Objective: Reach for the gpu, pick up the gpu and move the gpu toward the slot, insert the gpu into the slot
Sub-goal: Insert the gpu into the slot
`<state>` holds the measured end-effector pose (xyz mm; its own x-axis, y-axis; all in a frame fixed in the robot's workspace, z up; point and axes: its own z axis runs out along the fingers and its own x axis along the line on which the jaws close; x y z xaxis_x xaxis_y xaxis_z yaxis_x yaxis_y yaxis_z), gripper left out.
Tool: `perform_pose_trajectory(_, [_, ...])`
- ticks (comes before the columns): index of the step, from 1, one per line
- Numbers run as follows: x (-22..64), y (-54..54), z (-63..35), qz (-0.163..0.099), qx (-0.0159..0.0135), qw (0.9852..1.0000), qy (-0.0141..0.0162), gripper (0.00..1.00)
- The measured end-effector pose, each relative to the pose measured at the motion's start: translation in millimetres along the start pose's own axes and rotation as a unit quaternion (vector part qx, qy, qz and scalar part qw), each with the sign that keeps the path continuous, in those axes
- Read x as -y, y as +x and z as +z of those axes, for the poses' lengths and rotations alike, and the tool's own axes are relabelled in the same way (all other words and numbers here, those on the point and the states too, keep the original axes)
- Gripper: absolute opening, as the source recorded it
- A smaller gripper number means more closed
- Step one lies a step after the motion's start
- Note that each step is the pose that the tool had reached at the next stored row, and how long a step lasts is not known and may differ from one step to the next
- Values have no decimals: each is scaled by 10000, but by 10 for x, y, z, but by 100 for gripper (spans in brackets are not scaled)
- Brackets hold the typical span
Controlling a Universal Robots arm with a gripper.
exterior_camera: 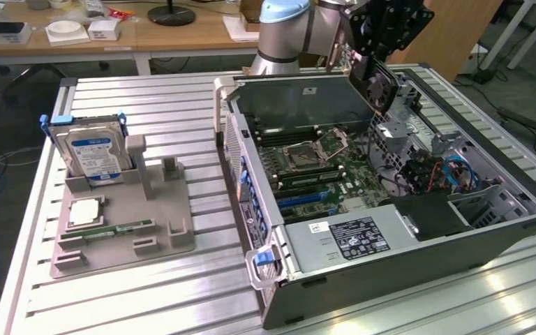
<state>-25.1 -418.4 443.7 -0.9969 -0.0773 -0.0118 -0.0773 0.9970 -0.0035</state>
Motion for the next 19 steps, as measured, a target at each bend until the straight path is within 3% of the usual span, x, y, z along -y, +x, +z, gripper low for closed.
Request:
perform_pose_trajectory(5, [0, 0, 0, -381, 1, 9993, -4, 26])
perform_pose_trajectory(12, [0, 0, 0, -928, 3, 9957, -11, 26])
perform_pose_trajectory(15, [0, 0, 2, -1178, 4, 9930, -13, 26])
perform_pose_trajectory(19, [0, 0, 6, -1537, 5, 9881, -17, 26])
